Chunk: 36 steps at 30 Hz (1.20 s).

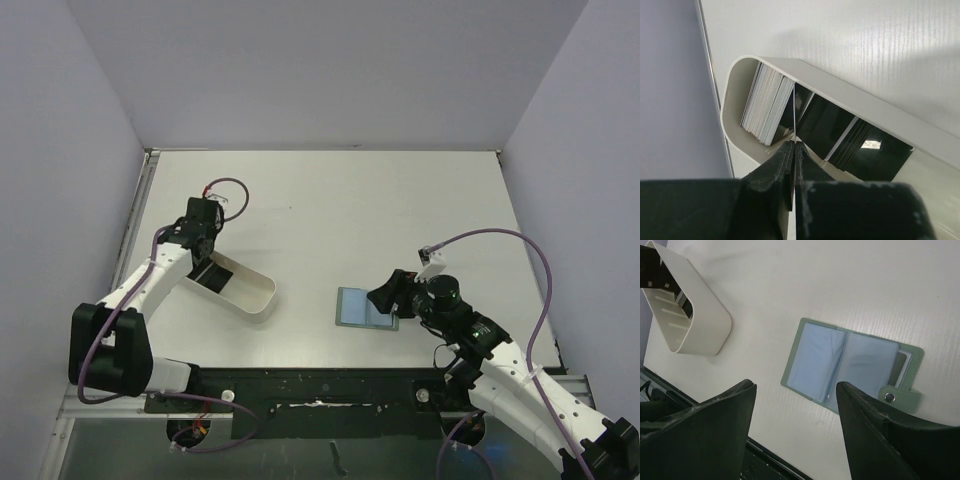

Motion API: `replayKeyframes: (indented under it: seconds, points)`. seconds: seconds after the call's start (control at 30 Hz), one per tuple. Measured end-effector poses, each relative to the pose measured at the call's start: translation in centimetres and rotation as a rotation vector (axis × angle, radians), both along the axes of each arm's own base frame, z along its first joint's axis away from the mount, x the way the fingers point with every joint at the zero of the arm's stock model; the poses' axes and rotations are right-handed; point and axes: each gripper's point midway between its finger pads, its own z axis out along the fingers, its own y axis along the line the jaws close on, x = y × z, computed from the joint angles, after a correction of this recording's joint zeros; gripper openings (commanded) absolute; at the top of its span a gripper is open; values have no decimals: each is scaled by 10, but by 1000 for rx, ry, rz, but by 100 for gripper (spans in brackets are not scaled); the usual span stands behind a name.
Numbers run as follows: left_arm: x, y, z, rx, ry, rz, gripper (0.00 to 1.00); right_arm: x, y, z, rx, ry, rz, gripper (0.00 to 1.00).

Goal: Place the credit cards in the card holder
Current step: Pick up the credit card from the storage box.

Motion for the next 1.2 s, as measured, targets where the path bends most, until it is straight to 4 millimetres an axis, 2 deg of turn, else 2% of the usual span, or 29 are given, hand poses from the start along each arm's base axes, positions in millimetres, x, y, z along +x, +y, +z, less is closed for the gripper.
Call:
replayKeyframes:
  seconds: [0.2, 0.4, 0.67, 0.8, 0.9, 0.97, 1.07, 1.2]
  points:
    - [-2, -11, 29, -109, -81, 42, 0, -3, -6, -9, -32, 33, -19, 66]
    - [-1, -38, 61, -308, -163, 51, 0, -3, -12, -20, -75, 79, -47, 64]
    - [-16, -102, 95, -700, -189, -43, 0, 2, -23, -28, -147, 111, -100, 43]
    - [-20, -138, 110, -919, -192, -93, 0, 7, -27, -34, -192, 131, -124, 38]
    - [-27, -168, 109, -1087, -157, -127, 0, 12, -29, -41, -234, 157, -137, 36]
    - [-36, -191, 101, -1182, -104, -143, 0, 14, -30, -47, -264, 176, -140, 34]
    - [-53, -221, 89, -1260, -9, -168, 0, 16, -31, -58, -309, 210, -137, 33]
    - [-64, -258, 88, -1328, 66, -218, 0, 16, -33, -69, -351, 246, -134, 34]
